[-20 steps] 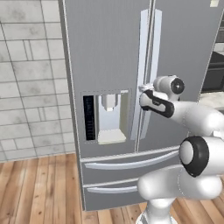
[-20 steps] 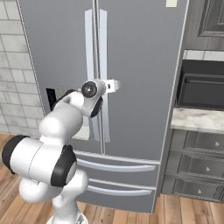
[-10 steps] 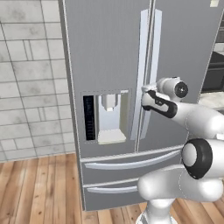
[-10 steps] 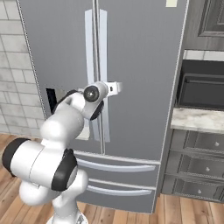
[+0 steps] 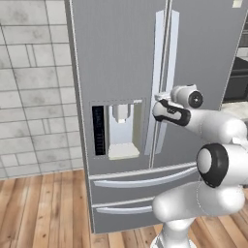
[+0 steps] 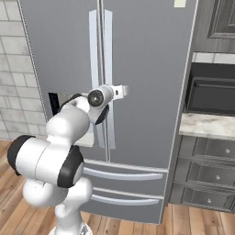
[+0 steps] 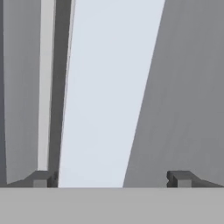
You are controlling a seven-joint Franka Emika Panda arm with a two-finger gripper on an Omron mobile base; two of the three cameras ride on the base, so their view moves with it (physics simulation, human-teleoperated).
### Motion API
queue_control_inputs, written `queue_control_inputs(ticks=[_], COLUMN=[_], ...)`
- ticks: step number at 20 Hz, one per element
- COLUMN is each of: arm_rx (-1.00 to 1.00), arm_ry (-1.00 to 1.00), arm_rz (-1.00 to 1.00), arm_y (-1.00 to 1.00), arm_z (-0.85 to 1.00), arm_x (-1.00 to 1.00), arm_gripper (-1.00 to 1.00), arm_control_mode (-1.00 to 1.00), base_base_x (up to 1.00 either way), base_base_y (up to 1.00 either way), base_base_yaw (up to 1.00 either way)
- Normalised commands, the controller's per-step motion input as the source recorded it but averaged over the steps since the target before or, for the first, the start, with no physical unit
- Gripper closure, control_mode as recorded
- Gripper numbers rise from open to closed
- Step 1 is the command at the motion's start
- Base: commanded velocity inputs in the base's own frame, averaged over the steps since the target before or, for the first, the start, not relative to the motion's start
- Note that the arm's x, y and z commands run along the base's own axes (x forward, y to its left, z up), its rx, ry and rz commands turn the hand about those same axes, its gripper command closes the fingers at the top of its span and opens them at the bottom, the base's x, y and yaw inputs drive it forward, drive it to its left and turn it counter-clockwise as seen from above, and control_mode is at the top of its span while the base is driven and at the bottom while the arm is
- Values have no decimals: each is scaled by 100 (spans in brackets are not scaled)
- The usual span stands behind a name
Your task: Take the lemon wedge from the fridge and place it on the plate with fish on the dining counter.
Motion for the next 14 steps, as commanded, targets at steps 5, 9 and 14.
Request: queue_control_inputs(ticks=[5, 9, 14], arm_rx=[0, 0, 3], arm_ry=[0, 2, 0], arm_rz=[0, 0, -15], arm_y=[0, 0, -49], arm_z=[-11, 0, 0], arm_x=[62, 14, -44], arm_gripper=[100, 100, 100], arm_control_mode=[-100, -100, -100], base_base_x=[0, 0, 0], base_base_y=[0, 0, 0], base_base_yaw=[0, 0, 0])
